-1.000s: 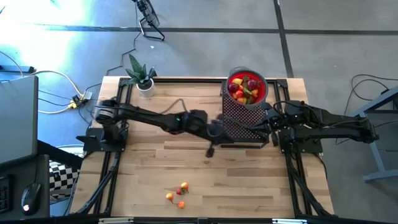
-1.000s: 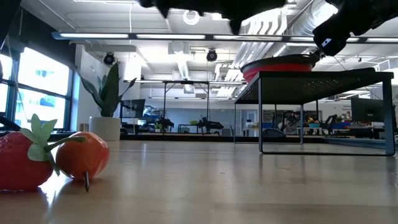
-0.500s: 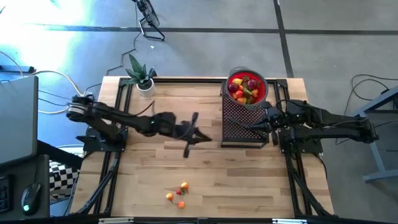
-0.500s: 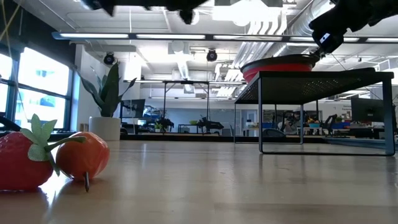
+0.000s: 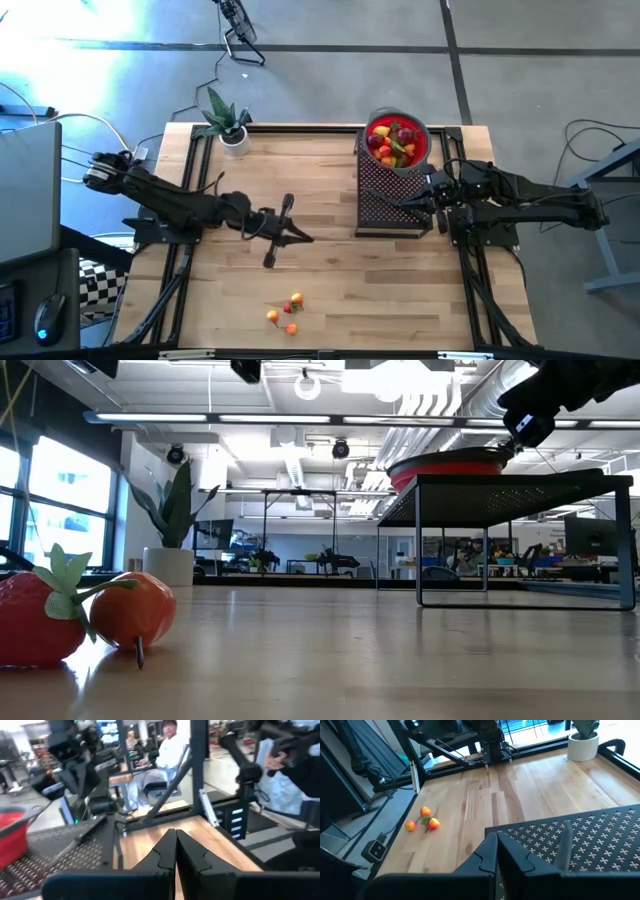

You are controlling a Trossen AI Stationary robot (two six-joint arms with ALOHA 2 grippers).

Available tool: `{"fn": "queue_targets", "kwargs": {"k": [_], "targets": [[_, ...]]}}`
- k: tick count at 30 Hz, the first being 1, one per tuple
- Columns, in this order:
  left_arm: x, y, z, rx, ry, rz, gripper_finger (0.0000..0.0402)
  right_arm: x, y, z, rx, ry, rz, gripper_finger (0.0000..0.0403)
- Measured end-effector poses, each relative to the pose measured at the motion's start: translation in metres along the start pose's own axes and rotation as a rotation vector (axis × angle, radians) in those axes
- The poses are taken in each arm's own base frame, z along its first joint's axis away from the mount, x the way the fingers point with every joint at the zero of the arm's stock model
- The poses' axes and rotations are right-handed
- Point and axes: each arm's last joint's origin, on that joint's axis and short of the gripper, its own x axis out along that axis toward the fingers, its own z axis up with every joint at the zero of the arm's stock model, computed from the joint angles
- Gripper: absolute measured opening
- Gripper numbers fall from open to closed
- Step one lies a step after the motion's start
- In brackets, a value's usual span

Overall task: Pick & Place Fruit
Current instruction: Put the pear into the strainer bowl on the shelf

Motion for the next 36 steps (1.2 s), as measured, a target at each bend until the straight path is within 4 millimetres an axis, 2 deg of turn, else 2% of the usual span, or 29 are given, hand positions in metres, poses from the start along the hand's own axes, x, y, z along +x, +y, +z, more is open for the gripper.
{"fn": "queue_targets", "kwargs": {"k": [3,14,23,31,36], "targets": [[-0.002,-0.006,0.004,0.018,0.003,-0.022,0.0,0.0,0.0,0.0,0.006,0.001,0.0,0.0005],[-0.017,-0.006,0.013,-0.055,0.041,-0.029,0.0,0.0,0.0,0.0,0.094,-0.002,0.001,0.0005],[-0.023,-0.015,0.003,-0.211,0.197,-0.049,0.0,0.0,0.0,0.0,0.186,-0.002,0.004,0.0005],[-0.023,-0.031,0.012,-0.185,0.221,0.014,0.0,0.0,0.0,0.0,0.181,-0.003,0.001,0.0005],[-0.026,-0.038,0.019,-0.139,0.358,0.081,0.0,0.0,0.0,0.0,0.179,-0.003,0.001,0.0005]]}}
